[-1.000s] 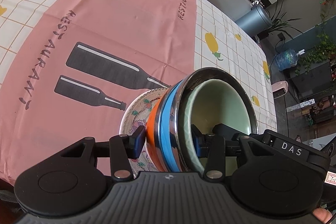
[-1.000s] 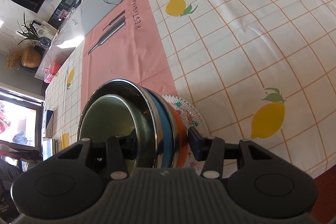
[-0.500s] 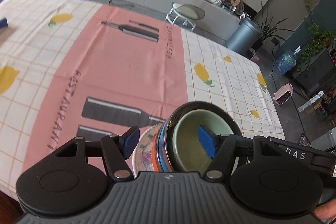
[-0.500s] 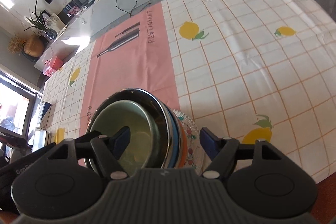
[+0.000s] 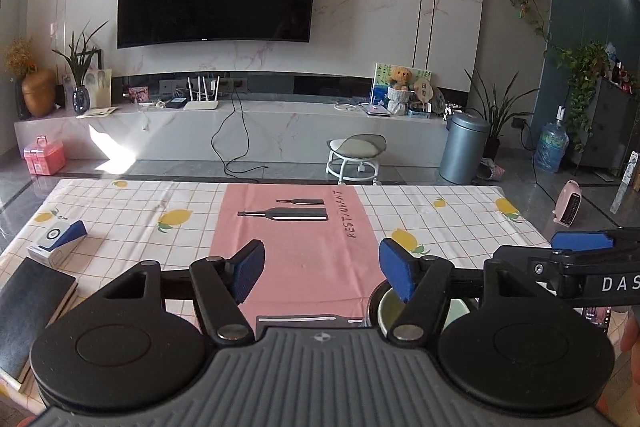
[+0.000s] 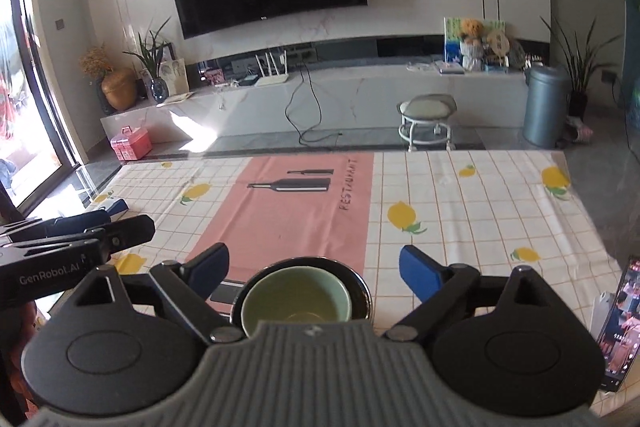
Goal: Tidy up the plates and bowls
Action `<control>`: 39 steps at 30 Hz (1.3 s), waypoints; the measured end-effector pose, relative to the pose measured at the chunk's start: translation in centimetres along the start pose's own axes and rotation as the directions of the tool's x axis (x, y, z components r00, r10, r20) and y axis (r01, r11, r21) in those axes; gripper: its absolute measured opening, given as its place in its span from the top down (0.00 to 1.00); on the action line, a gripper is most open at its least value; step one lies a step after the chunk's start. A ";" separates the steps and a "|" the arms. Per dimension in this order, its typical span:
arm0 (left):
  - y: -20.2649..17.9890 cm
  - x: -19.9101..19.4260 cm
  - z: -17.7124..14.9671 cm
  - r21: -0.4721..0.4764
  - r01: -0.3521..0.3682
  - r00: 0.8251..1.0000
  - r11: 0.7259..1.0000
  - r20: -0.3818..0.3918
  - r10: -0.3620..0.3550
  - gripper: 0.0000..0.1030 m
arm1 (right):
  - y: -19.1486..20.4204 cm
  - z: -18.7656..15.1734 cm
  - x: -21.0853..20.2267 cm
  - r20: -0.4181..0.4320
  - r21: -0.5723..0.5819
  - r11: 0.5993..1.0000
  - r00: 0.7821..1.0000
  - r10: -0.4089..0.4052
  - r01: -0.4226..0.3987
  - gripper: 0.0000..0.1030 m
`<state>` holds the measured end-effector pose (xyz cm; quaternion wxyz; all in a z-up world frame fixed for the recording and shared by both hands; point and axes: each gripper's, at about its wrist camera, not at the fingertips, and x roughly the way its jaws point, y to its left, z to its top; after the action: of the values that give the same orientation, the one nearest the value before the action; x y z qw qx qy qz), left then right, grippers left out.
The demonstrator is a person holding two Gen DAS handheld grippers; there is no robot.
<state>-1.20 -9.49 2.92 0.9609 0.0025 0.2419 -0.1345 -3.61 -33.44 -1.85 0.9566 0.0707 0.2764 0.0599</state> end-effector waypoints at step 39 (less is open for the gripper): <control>1.4 0.7 -10.0 0.090 -0.193 0.944 0.977 -0.252 0.210 0.15 | 5.8 -11.4 0.7 -0.086 -0.078 0.987 0.986 -0.146 0.140 0.03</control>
<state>-4.91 -7.61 -6.35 0.9289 0.0758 0.3601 -0.0416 -9.60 -26.41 -10.81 0.9467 0.0135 0.3218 0.0040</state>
